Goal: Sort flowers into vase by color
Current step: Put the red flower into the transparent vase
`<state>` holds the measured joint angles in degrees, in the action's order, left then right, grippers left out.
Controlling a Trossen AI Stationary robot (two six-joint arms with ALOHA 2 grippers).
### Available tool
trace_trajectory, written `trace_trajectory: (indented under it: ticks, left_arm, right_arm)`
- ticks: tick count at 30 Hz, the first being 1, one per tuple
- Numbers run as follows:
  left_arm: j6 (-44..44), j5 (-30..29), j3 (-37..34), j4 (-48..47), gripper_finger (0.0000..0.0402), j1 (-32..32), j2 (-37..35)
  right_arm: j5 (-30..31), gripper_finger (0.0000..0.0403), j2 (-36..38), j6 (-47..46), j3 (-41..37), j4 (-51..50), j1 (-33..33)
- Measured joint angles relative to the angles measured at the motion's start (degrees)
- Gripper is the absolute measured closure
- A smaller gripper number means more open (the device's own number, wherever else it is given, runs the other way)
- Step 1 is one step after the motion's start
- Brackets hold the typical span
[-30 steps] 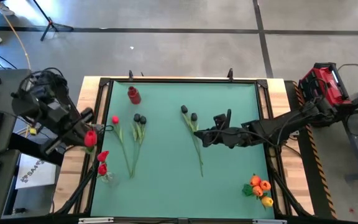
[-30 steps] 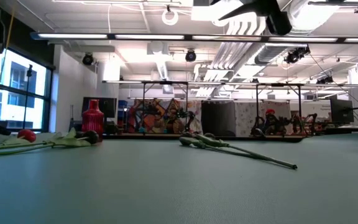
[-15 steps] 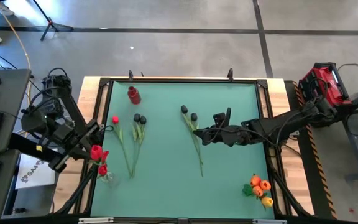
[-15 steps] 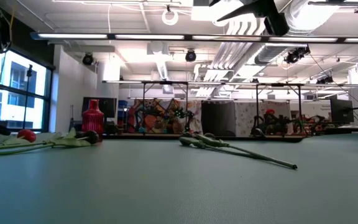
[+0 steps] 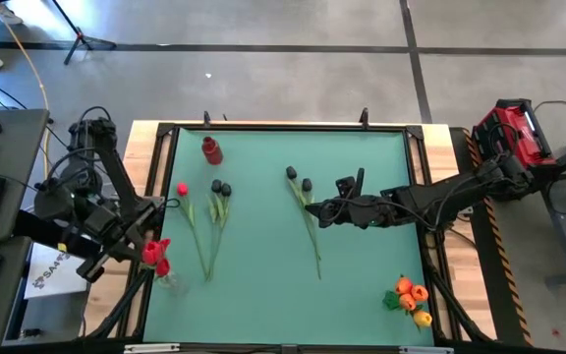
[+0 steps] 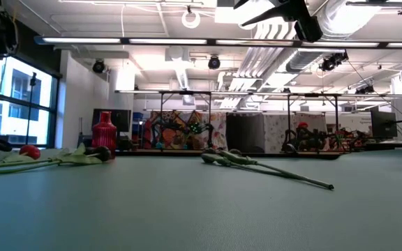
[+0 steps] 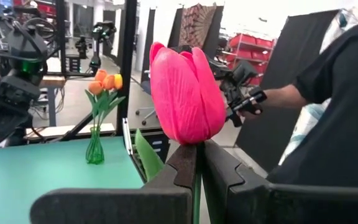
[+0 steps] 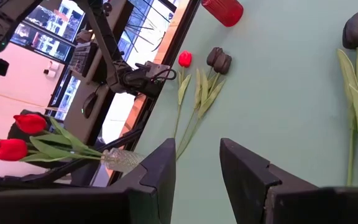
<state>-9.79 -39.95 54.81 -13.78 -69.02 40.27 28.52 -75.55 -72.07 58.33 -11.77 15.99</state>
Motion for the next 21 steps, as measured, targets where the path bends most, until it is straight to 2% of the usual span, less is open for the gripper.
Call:
trace_trajectory:
  ticks: [7, 13, 21]
  left_arm:
    - [3.0, -2.8, -3.9, 6.2, 0.0401, -1.5, 0.0]
    - [8.0, -4.2, -4.0, 8.1, 0.0401, -1.7, -0.1]
    - [8.5, -4.3, -4.0, 9.0, 0.0401, -1.6, 0.2]
  right_arm:
    - [-0.3, 0.0289, 0.0, -0.1, 0.0, 0.1, 0.0]
    - [-1.1, 0.0289, 0.0, -0.1, 0.0, 0.5, 0.0]
    - [-1.7, 0.0289, 0.0, -0.1, 0.0, 0.5, 0.0]
